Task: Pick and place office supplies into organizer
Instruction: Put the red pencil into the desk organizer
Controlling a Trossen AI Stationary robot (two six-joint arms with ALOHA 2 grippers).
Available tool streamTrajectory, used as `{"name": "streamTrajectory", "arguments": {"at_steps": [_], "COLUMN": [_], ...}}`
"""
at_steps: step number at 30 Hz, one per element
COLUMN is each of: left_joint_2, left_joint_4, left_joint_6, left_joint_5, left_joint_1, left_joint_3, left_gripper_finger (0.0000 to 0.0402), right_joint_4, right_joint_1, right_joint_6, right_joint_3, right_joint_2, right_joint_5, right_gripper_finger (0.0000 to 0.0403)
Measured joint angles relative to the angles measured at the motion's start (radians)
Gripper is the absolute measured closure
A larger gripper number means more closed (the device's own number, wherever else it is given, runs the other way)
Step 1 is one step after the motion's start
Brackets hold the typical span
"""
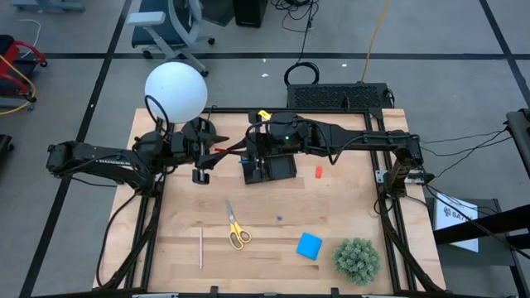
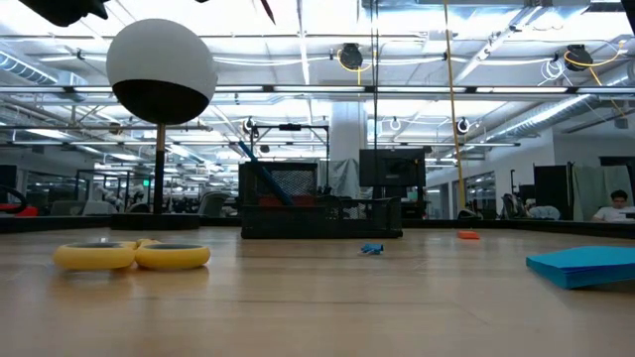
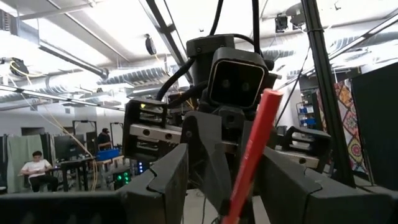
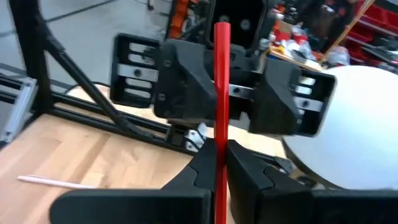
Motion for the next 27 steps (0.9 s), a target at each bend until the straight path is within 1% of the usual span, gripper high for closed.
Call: {"name": "streamTrajectory", "arguments": {"at_steps": [2, 4, 12, 14, 19, 23, 27], "left_joint_2": [0.0, 0.0, 0.0, 0.0, 0.0, 0.0, 0.0], "left_joint_4": [0.0, 0.0, 0.001, 0.001, 0.002, 0.002, -0.002], "left_joint_6": [0.001, 0.004, 0.031, 0.031, 0.03, 0.029, 0.027], "left_joint_5": [0.002, 0.001, 0.001, 0.001, 0.001, 0.001, 0.001], "left_joint_1": [0.0, 0.0, -0.001, -0.001, -0.001, -0.001, 0.0], "left_joint_3": [0.0, 0.0, 0.0, 0.0, 0.0, 0.0, 0.0], "left_gripper_finger": [0.0235, 0.0252, 0.0367, 0.039, 0.0388, 0.0396, 0.0397], "right_joint_4": [0.005, 0.006, 0.007, 0.005, 0.004, 0.003, -0.005], "right_joint_1": [0.0, -0.001, -0.002, -0.002, -0.002, -0.002, -0.001], "right_joint_6": [0.0, 0.0, 0.0, 0.0, 0.0, 0.0, 0.007], "right_joint_3": [0.0, 0.0, 0.0, 0.0, 0.0, 0.0, 0.0], "right_joint_2": [0.0, 0.0, 0.0, 0.0, 0.0, 0.0, 0.0], "right_joint_5": [-0.006, -0.005, 0.0, 0.001, -0.001, -0.001, -0.001], "right_gripper_finger": [0.0385, 0.0385, 0.0385, 0.0385, 0.0386, 0.0385, 0.0378]}}
